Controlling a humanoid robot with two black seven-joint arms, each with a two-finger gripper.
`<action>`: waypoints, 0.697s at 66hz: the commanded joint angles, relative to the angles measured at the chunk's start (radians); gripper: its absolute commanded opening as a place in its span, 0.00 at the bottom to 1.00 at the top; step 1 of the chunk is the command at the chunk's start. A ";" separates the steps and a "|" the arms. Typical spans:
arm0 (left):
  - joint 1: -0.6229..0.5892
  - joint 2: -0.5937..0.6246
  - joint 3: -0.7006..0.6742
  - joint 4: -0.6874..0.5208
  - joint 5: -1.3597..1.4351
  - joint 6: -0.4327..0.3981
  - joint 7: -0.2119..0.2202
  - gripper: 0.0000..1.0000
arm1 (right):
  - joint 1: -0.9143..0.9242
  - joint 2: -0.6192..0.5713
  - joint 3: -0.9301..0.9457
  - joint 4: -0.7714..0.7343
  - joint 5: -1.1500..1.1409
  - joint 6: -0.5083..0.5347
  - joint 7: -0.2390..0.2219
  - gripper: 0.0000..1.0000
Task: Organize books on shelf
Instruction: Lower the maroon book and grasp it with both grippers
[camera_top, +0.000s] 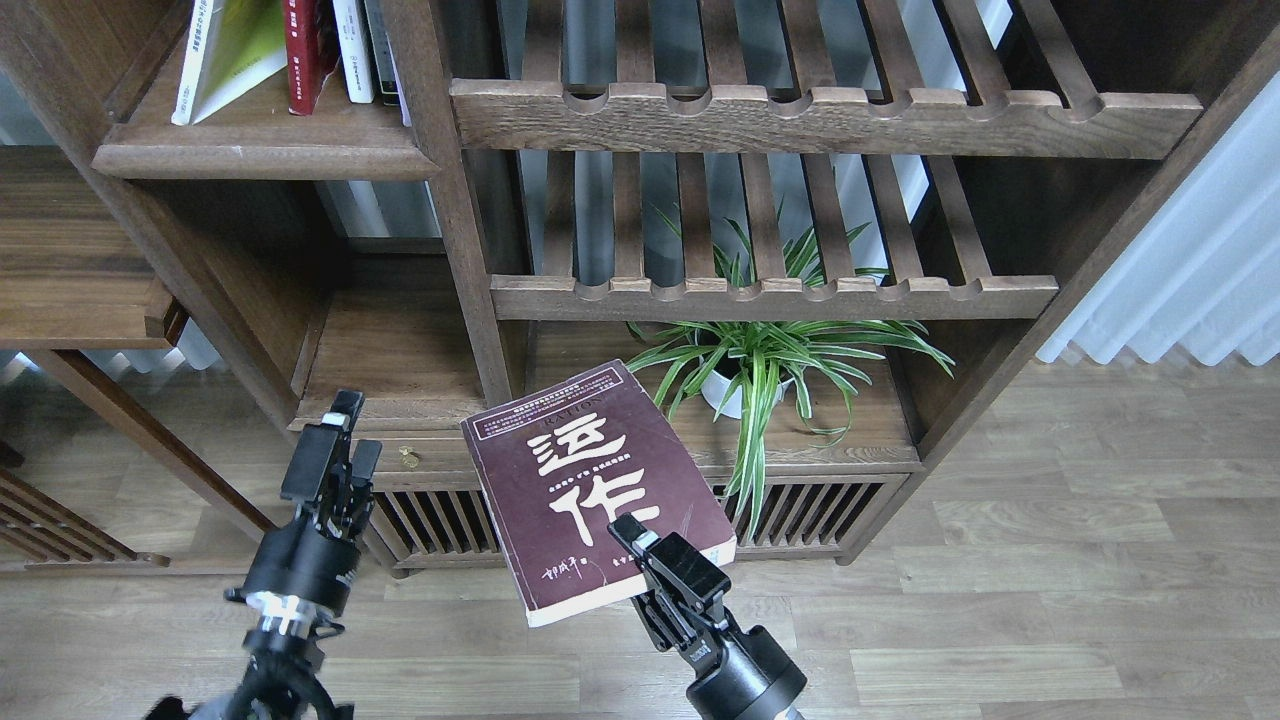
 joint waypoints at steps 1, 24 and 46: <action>0.026 0.000 0.094 -0.001 -0.042 0.000 0.002 1.00 | 0.003 0.000 -0.014 -0.001 0.004 0.000 -0.019 0.08; -0.020 0.000 0.186 -0.001 -0.085 0.000 0.004 1.00 | 0.032 0.000 -0.086 -0.009 0.058 0.000 -0.130 0.08; -0.035 0.000 0.219 -0.001 -0.084 0.000 0.004 1.00 | 0.031 -0.006 -0.103 -0.026 0.064 0.000 -0.151 0.09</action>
